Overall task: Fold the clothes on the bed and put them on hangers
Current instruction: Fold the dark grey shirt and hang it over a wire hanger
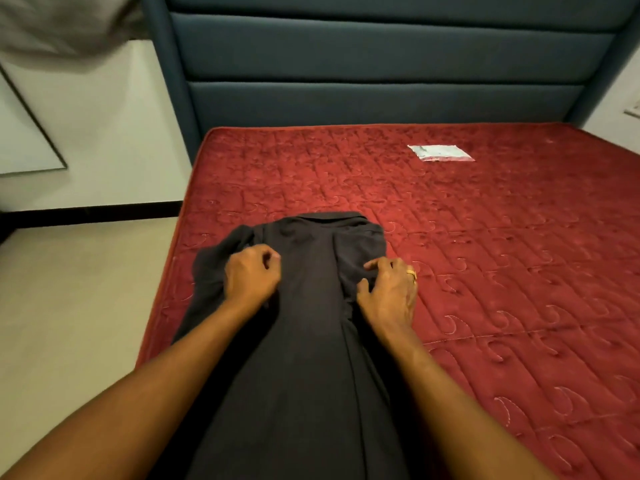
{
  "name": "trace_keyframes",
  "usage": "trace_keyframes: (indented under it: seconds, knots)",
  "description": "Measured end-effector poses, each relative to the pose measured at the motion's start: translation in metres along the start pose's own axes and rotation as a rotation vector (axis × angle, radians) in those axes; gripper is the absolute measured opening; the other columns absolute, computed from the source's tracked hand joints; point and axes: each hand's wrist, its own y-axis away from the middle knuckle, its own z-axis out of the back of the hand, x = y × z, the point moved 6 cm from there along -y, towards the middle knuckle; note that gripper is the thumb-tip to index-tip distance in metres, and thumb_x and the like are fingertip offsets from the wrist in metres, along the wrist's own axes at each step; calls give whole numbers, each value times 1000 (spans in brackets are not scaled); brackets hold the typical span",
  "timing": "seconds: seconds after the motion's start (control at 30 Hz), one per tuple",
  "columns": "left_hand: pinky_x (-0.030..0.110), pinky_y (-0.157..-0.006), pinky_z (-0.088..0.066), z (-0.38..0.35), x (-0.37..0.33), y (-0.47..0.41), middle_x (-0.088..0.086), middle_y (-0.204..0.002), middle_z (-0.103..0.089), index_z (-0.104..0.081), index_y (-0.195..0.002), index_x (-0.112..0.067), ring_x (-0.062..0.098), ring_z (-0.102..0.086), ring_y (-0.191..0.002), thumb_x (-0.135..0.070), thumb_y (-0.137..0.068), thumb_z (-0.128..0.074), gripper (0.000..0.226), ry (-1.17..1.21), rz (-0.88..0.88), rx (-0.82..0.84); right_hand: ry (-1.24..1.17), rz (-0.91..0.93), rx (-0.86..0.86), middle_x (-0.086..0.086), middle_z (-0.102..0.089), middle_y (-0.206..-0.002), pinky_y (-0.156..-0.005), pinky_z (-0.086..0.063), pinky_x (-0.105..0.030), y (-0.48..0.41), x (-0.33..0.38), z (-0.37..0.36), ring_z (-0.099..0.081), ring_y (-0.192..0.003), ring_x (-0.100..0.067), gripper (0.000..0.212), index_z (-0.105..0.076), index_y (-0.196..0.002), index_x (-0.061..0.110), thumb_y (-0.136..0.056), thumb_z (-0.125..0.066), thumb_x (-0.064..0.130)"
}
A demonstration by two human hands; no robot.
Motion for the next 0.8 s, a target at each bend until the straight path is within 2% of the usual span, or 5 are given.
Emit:
trace_keyframes:
  seconds: [0.1,0.2,0.33,0.63,0.8]
  knots:
    - [47,-89,-53,39,41,-37,23,-104,-72,-73,-104,-8,43,-66,-101,-19,-85,-65,24,-195,151,-166,-47,113,69,-8,-63,-102,-93,-45,-45,-2,31,-14,-57,-102,-34,22,-69,-99,20,-78,-70,20]
    - [48,-104,-47,41,73,-69,26,-130,-59,-62,-127,-4,45,-56,-123,-32,-81,-71,55,-349,357,105,-72,196,147,-7,-64,-103,-94,-46,-43,-2,62,-31,-55,-105,-31,20,-70,-102,19,-82,-69,20]
    - [40,-97,-53,48,91,-88,23,-129,-63,-64,-124,-5,39,-62,-119,-36,-78,-76,57,-314,415,230,-171,215,229,-2,-66,-101,-92,-47,-37,1,93,-58,-57,-102,-24,18,-70,-101,19,-83,-68,18]
    - [41,-93,-57,87,132,-95,16,-114,-64,-58,-128,5,33,-65,-100,-6,-86,-71,45,439,663,41,-174,200,476,12,-71,-95,-82,-55,-32,3,122,-108,-68,-91,-12,14,-68,-97,28,-83,-68,29]
    - [42,-75,-60,100,159,-82,20,-113,-71,-65,-118,4,32,-71,-86,-7,-79,-82,43,735,804,-60,-221,179,472,15,-73,-86,-82,-56,-33,6,141,-111,-69,-87,-10,13,-70,-96,28,-83,-69,29]
